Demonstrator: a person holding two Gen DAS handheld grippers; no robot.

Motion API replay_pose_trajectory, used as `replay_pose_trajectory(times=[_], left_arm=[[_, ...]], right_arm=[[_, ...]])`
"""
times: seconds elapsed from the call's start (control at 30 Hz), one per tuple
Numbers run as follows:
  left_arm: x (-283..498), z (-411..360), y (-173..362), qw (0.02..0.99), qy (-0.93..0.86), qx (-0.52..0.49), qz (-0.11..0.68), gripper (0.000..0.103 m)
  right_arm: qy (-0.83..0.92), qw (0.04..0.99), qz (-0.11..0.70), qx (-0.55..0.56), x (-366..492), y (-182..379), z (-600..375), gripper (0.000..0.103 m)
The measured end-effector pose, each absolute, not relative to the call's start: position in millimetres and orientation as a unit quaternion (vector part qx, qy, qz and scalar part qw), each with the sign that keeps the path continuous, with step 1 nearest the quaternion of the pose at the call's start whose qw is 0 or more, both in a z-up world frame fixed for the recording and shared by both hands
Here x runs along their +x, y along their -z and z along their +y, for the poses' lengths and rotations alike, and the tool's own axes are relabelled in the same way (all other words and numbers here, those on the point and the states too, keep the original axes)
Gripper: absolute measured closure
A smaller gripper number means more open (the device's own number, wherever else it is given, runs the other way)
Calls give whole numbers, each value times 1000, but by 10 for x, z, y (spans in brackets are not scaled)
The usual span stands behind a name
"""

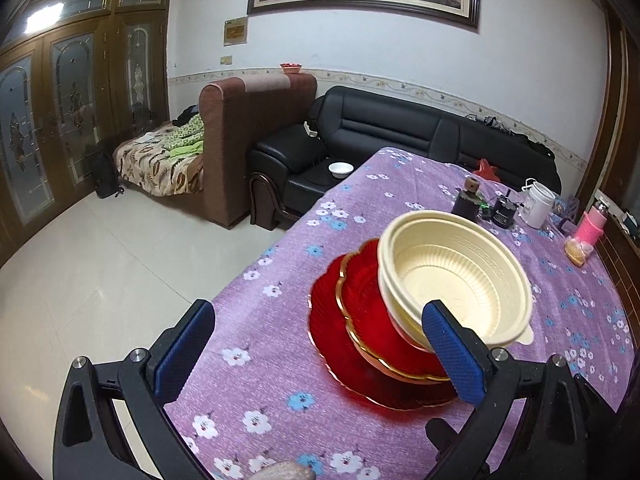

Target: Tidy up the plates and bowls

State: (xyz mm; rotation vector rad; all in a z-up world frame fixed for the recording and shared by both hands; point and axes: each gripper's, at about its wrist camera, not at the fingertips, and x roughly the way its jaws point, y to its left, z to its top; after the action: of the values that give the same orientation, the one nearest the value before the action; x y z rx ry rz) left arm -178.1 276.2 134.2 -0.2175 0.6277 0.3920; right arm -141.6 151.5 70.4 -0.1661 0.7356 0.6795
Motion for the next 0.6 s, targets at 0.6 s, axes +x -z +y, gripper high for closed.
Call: replay_pose_trajectory(times=[0.6], left_arm=[[-1732, 2587, -1327, 923, -175, -108, 324, 0]], right_arm=[[-301, 887, 345, -59, -1352, -783, 1315, 10]])
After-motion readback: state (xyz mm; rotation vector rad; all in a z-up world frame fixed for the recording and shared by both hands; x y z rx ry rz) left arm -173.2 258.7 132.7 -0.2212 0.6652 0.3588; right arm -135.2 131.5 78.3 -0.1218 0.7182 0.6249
